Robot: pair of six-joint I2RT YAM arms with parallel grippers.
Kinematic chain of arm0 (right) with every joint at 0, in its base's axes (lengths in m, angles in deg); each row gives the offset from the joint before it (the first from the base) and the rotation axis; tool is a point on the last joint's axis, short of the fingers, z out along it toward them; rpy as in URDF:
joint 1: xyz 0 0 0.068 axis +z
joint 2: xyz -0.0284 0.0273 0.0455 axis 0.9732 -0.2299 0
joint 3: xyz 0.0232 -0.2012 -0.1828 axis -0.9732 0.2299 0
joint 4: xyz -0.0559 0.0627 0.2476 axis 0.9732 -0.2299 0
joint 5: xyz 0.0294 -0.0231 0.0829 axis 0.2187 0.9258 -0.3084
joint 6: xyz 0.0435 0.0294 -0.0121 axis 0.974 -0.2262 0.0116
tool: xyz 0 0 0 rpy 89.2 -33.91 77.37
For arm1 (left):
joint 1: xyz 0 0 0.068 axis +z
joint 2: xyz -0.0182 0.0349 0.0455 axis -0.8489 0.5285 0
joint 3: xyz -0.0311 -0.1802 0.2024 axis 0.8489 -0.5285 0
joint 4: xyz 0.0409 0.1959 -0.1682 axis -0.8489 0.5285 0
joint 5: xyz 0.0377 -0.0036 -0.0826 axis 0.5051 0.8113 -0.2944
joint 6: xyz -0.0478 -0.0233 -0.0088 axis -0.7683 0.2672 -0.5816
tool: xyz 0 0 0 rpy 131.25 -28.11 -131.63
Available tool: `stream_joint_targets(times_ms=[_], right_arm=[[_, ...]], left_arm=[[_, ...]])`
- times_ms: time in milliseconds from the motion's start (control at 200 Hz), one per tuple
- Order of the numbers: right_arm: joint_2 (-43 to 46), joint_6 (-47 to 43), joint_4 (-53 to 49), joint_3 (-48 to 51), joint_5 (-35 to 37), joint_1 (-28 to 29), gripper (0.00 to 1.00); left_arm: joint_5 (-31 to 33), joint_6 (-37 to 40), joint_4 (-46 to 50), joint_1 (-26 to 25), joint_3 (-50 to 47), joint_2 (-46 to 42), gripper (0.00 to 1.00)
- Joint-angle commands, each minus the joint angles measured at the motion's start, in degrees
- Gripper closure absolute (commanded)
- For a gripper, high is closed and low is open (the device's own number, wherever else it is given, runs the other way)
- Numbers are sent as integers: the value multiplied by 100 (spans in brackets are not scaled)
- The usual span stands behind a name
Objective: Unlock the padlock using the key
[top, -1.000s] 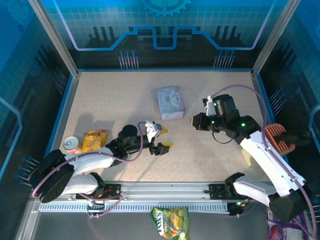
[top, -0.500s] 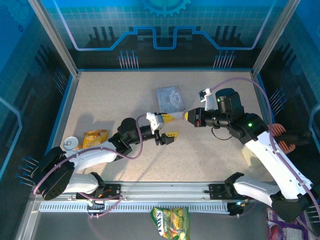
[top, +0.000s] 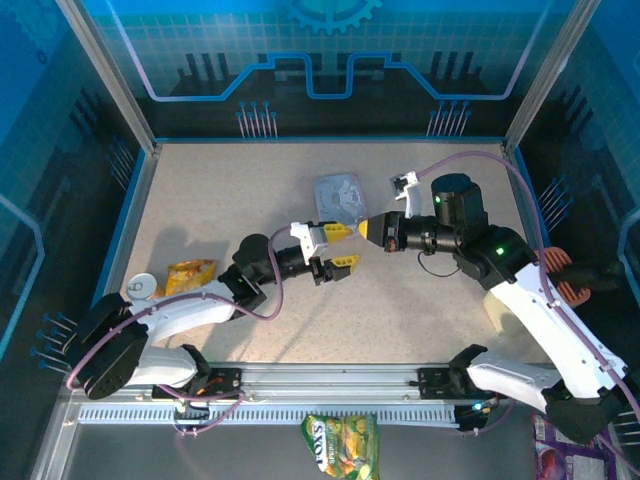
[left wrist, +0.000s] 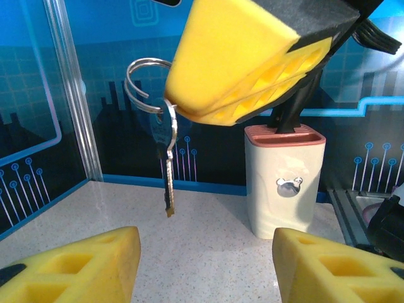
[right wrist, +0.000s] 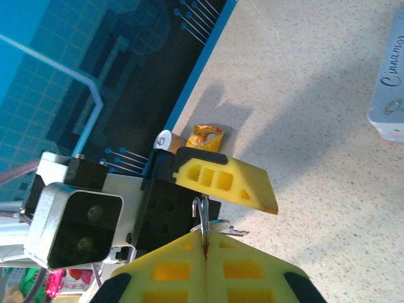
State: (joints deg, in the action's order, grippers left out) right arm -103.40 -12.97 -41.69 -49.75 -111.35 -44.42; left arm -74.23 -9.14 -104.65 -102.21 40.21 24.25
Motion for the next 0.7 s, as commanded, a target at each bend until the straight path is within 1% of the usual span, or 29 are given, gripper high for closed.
stream_joint_targets(times_ms=[0,160,430,695], right_arm=[[55,104,211,-22,-208,127,100],[63,107,248,31,-204,171,100],[86,116,312,171,-171,231,100],[133,123,372,269,-150,257,100]], left_arm=[[114,154,-331,-55,73,56,43],[262,195,-452,-70,38,38,49],[493,218,-653,-71,-43,39,53],[466,208,-631,-80,-99,37,64]])
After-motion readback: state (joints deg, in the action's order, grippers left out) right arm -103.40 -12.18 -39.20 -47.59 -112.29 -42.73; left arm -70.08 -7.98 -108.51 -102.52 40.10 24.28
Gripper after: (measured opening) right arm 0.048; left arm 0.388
